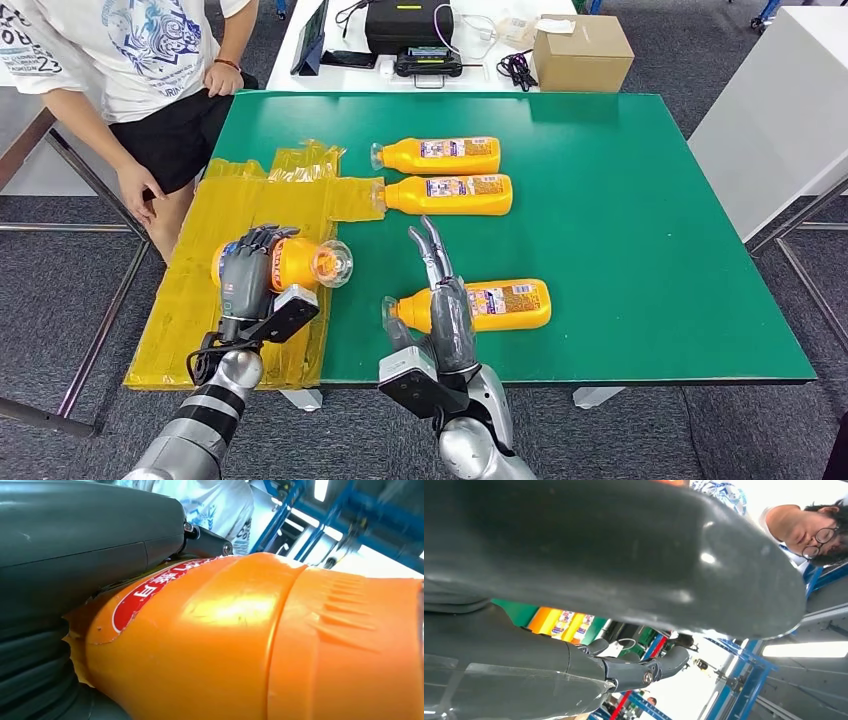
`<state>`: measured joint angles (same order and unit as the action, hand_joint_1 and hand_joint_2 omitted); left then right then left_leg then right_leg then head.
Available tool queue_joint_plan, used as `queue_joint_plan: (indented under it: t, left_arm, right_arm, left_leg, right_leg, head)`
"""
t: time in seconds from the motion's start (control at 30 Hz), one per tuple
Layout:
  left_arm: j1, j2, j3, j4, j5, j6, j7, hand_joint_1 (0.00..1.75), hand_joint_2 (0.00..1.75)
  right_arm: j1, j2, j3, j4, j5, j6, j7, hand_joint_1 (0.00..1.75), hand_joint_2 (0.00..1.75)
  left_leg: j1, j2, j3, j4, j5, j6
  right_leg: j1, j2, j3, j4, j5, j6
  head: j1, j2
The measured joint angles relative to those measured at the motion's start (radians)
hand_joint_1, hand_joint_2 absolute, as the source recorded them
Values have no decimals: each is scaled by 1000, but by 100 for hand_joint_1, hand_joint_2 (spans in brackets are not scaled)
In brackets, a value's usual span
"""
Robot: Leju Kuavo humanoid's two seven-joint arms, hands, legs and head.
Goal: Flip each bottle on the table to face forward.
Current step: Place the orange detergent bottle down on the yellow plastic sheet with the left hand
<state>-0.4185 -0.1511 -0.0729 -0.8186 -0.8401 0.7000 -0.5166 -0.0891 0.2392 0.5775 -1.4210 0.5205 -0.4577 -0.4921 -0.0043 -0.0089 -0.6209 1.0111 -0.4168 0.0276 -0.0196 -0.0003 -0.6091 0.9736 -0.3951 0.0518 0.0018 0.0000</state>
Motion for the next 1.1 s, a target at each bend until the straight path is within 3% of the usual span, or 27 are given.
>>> queue_joint_plan:
  t: [0.17,0.27,0.67,0.83,0.97,1.0,1.1]
  left_arm:
    - [-38,15,62,70,-363,0,149,175,175]
    - [-59,22,101,118,-472,0,212,175,175]
    - [-112,50,132,260,-619,0,352,175,175]
    - [-150,74,45,323,-719,-46,532,175,175]
    - [-181,86,-17,351,-679,-114,542,175,175]
    - [-186,87,-18,355,-655,-136,527,147,175]
    - [-203,88,-16,366,-583,-215,483,17,175]
  right_arm:
    - [-4,0,-2,0,-26,13,2,0,0]
    - [-5,0,-5,1,-41,20,5,0,0]
    - [-3,0,-14,2,-68,40,12,0,0]
    - [2,0,-22,3,-88,75,20,0,0]
    - [8,0,-26,3,-90,85,22,0,0]
    - [10,0,-27,3,-89,88,23,0,0]
    - [17,1,-30,3,-89,99,30,0,0]
  left_leg:
    - [0,1,0,0,0,0]
    - [0,0,0,0,0,0]
    - [0,0,0,0,0,0]
    - [0,0,0,0,0,0]
    - [0,-1,1,0,0,0]
    - [0,-1,1,0,0,0]
    - [0,-1,1,0,1,0]
  right_leg:
    - [0,0,0,0,0,0]
    - [0,0,0,0,0,0]
    - [0,0,0,0,0,0]
    - [0,0,0,0,0,0]
    - [0,0,1,0,0,0]
    - [0,0,1,0,0,0]
    - [0,-1,2,0,0,0]
  head:
    - [0,0]
    - [0,0]
    - [0,0]
    - [0,0]
    - [0,0]
    - [0,0]
    - [0,0]
